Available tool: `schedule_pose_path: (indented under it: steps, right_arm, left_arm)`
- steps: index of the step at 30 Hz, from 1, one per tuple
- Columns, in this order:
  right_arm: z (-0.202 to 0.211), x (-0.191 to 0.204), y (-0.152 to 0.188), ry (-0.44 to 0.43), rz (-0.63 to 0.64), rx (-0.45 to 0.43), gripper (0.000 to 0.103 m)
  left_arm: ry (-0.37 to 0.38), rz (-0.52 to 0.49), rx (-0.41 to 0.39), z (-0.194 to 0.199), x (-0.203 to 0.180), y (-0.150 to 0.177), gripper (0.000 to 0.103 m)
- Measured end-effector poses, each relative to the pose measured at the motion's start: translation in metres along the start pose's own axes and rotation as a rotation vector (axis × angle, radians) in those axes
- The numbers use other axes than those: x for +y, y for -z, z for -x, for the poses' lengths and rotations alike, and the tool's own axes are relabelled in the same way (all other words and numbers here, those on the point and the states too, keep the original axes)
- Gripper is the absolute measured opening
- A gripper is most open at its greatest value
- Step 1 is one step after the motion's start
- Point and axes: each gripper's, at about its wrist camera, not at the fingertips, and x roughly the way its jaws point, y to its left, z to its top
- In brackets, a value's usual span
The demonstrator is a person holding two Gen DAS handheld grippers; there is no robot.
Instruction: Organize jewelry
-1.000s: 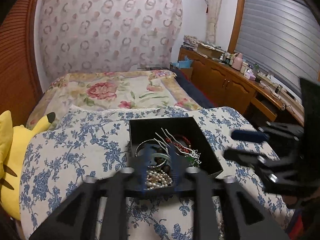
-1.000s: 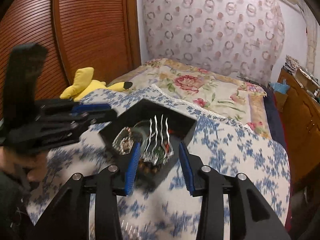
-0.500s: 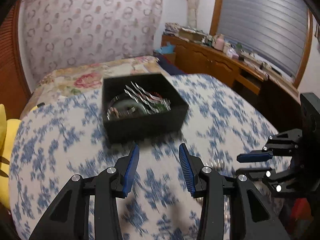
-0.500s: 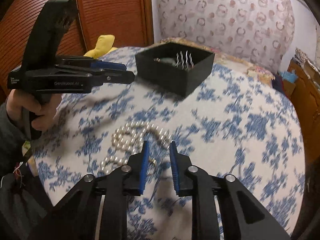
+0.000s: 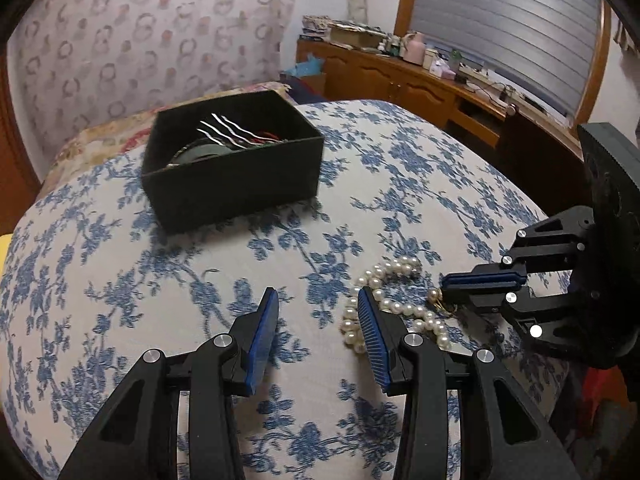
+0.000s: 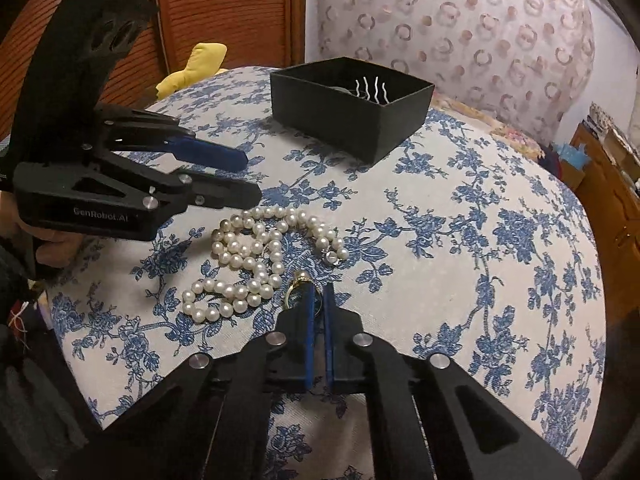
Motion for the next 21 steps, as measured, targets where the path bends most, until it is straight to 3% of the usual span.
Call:
schedule_pose_path:
  steps: [6,11,12,16,21]
  right_arm:
    - [0.004,-0.007,0.004,0.010,-0.019,-0.011,0.000]
    - [0.010,-0.014,0.007,0.013,-0.034,-0.034,0.000]
    - [0.012,-0.016,0.007,0.009,-0.042,-0.041,0.000]
    - [0.018,-0.013,0.007,-0.022,-0.052,-0.069,0.001]
    - [0.014,-0.003,0.005,-0.053,-0.066,-0.071,0.001]
  left_arm:
    - [0.029,-0.031,0.032,-0.012,-0.009,-0.005,0.019]
    - [0.000,-0.068,0.057,-0.021,-0.015,-0.009,0.014]
    - [0.008,-0.071,0.062,-0.021,-0.015,-0.009,0.006]
    - [-0.004,-0.094,0.062,-0.021,-0.018,-0.009,0.006]
    - [-0.030,-0.049,0.010,-0.006,-0.008,-0.007,0.006]
